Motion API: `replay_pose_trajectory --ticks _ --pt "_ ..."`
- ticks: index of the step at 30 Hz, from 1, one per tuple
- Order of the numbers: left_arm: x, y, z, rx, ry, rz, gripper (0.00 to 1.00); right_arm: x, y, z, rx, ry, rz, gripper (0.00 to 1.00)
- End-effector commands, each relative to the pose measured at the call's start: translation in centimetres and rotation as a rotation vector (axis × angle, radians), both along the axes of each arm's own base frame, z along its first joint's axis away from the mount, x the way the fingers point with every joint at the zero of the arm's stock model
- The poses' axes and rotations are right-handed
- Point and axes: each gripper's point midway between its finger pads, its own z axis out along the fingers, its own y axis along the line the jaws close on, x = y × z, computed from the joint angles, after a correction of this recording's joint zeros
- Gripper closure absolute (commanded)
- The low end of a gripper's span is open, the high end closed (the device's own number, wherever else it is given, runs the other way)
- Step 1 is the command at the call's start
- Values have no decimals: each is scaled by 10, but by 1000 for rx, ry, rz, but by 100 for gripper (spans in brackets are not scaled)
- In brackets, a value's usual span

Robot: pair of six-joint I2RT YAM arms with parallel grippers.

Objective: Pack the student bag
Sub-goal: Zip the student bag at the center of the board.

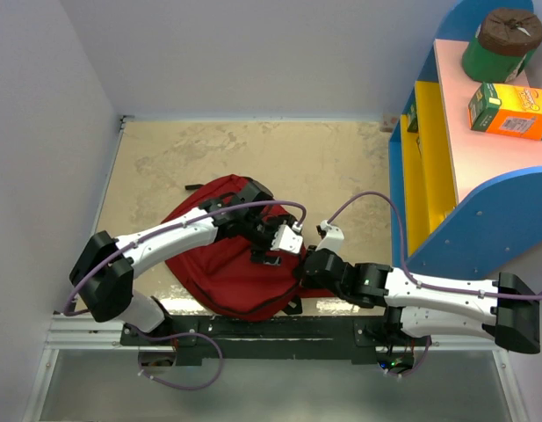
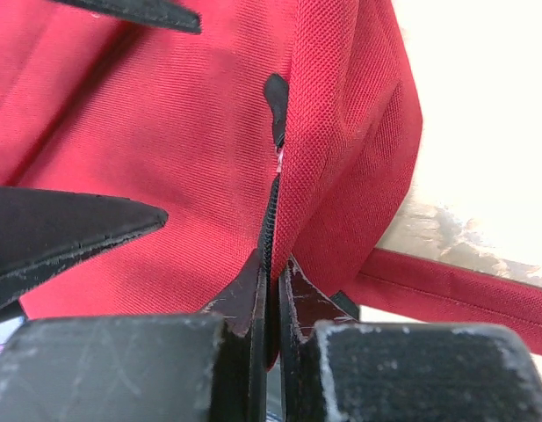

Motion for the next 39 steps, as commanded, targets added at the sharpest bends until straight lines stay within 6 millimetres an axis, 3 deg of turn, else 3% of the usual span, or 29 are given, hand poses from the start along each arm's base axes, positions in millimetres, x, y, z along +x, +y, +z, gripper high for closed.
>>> replay_pose_trajectory --ticks 1,6,14,23,30,39 --pt "15 -23 7 -65 -55 38 21 3 4 -4 4 -35 9 100" --pt "13 -35 -4 -54 -20 69 24 2 10 -9 8 -48 38 100" --pt "9 -37 -26 -25 -36 48 47 3 9 -2 21 -82 51 100" --pt "17 -52 -28 -46 -79 33 64 3 8 2 37 -102 65 100" --pt "18 -55 -23 -35 -94 37 100 1 4 1 20 -93 62 100" --pt "25 -27 -18 45 -149 128 100 4 -13 7 20 -100 -4 100"
